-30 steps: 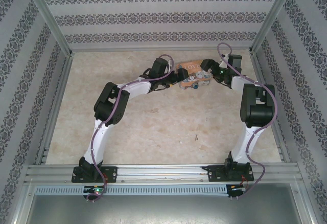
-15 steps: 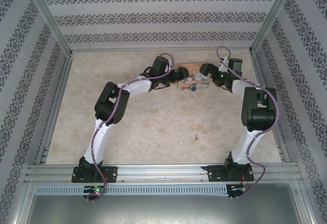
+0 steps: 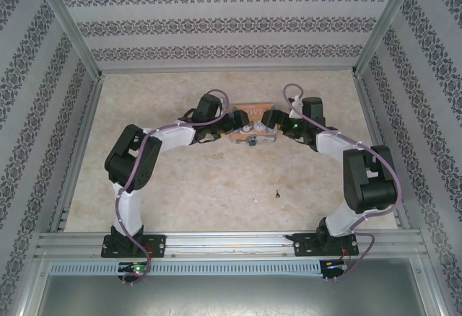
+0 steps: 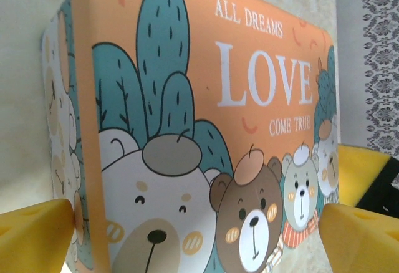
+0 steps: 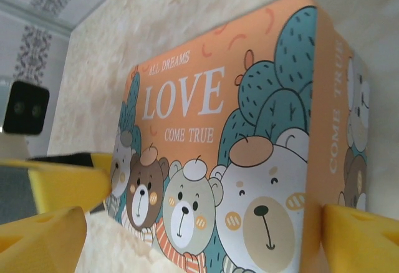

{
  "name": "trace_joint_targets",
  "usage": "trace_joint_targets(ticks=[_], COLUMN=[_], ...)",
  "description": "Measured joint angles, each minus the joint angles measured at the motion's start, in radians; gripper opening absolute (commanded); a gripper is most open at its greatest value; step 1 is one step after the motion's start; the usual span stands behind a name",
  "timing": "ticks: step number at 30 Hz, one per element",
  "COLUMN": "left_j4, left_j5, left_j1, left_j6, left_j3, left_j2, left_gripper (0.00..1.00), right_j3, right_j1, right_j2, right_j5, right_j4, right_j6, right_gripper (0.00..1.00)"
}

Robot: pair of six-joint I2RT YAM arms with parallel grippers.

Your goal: Unlock a padlock with a key

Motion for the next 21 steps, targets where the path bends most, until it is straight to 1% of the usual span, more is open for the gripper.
trace_joint_targets(ticks=[7, 10, 16, 21], left_j4=[-0.001, -0.003, -0.007, -0.006], left_j5=[-0.064, -0.072, -0.086, -0.085], left_j1=[0.005, 0.010, 0.027, 0.046], left_j6=[0.001, 0.005, 0.023, 0.027], left_j3=[-0.168, -0.225, -0.309, -0.349], left_j2=[-0.142, -0.192, -0.286, -0.339], left_gripper=[1.00, 0.99, 0.99, 0.99], right_j3=[-0.122, -0.157, -0.216, -0.237], right_j1=[0.143, 0.204, 0.318, 0.396], right_j2=[-0.107, -0.148, -0.217, -0.238], right_j5=[0.079, 0.110, 0.159, 0.195], right_j4=[-0.023, -0.034, -0.040, -0.039], right_j6=[0.031, 0.053, 0.100, 0.130], right_gripper=[0.91, 0.91, 0.90, 0.90])
